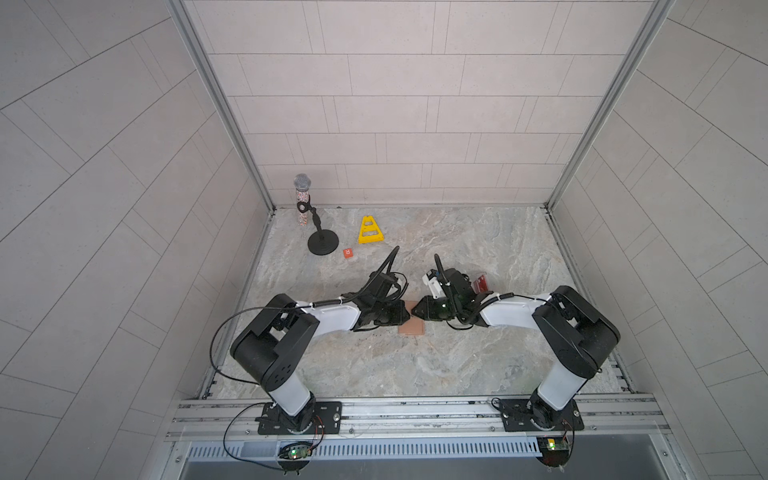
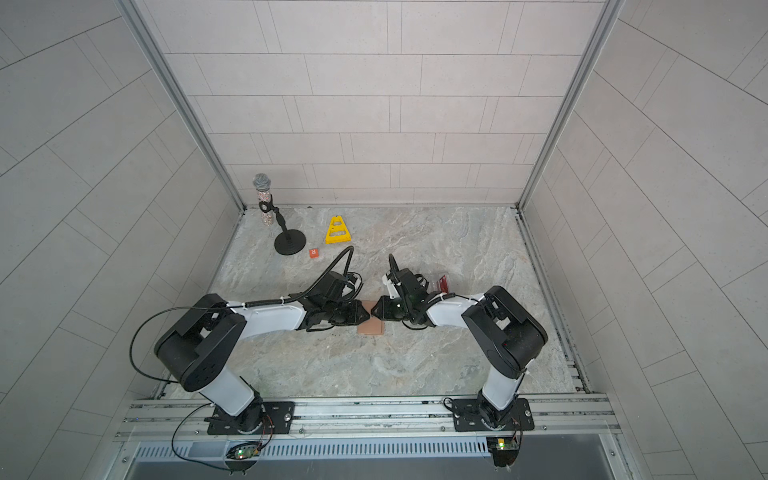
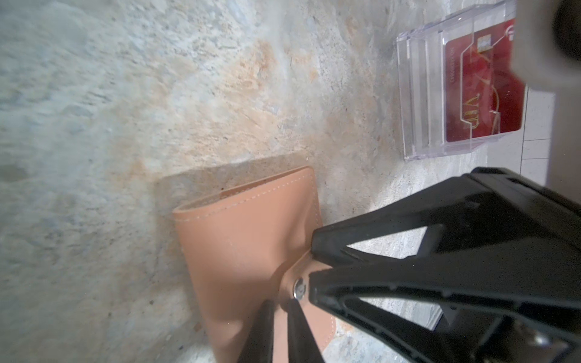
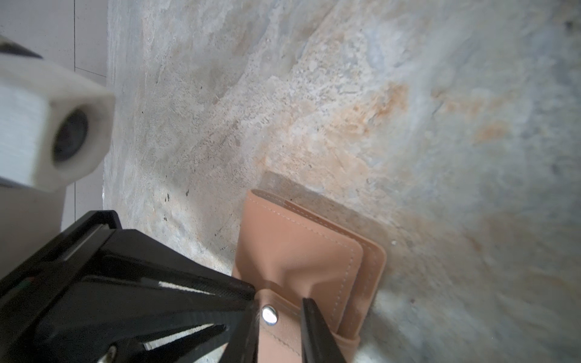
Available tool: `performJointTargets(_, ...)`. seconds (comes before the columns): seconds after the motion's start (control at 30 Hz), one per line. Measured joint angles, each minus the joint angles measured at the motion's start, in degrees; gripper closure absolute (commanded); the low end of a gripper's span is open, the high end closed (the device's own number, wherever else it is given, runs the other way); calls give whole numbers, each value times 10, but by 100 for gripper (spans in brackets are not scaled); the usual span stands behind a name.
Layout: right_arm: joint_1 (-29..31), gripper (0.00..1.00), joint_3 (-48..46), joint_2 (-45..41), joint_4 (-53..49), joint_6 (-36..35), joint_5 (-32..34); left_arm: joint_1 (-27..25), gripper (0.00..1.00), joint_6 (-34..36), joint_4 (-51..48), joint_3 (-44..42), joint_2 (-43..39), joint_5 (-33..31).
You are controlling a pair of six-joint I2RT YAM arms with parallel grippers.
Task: Put the credit cards into the card holder
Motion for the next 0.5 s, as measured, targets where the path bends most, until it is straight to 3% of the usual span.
performJointTargets(0.3, 0, 71, 8, -3, -23, -7, 3, 0, 85, 0, 4, 0, 4, 3)
performJointTargets(0.5, 0, 68, 17, -3, -42, -16, 3, 1, 94, -3, 10, 3, 13, 7)
